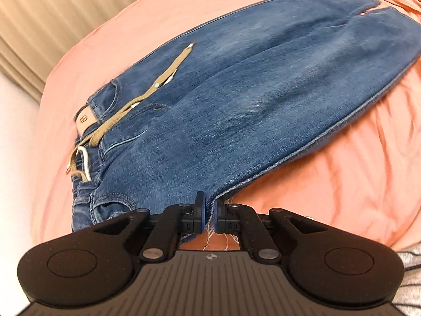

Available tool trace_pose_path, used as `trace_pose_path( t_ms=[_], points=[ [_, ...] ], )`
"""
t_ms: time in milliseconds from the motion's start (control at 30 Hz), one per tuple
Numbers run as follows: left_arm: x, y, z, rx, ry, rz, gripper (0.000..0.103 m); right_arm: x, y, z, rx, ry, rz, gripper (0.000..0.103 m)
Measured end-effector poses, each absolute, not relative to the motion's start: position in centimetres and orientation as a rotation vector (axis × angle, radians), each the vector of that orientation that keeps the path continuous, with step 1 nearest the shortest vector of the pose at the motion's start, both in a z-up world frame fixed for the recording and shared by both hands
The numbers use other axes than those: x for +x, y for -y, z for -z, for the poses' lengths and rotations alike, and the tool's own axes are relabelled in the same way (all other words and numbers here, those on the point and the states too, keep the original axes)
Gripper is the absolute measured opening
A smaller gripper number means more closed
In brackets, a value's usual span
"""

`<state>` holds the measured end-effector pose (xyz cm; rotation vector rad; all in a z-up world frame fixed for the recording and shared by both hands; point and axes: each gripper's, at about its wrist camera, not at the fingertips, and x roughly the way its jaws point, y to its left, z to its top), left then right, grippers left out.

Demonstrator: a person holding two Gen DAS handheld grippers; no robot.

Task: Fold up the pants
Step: 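Grasp the jeans leg edge with the right gripper while the left gripper holds the waistband, then lift and fold one jeans leg over the other with both grippers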

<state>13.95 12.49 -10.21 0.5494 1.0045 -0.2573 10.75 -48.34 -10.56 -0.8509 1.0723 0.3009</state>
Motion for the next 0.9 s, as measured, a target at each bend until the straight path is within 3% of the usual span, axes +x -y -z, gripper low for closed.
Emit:
trace_pose_path(
  t_ms=[167,233,267,467,733,900],
  points=[
    [13.9,-12.1,9.9,0.511,-1.001,0.193,0.006,10.2,48.1,13.4,-0.940,-0.992,-0.289,0.039],
    [14.0,-12.0,9.7,0.497,-0.997,0.174,0.006,10.3,48.1,14.1,-0.951,-0.949,-0.243,0.021],
    [13.9,-12.0,9.5,0.494,-0.990,0.164,0.006,10.3,48.1,14.3,-0.948,-0.932,-0.215,0.001],
    [13.5,-12.2,7.5,0.457,-0.911,0.112,0.004,9.9,48.5,10.0,-0.874,-0.794,-0.111,0.000],
    [12.3,-13.3,-0.1,0.447,-0.736,0.085,0.004,9.0,47.8,-1.2,-0.745,-0.620,0.027,0.000],
    [16.0,-13.1,-2.9,0.467,-0.692,0.070,0.004,11.6,47.2,-4.3,-0.733,-0.599,0.090,0.000]
  ],
)
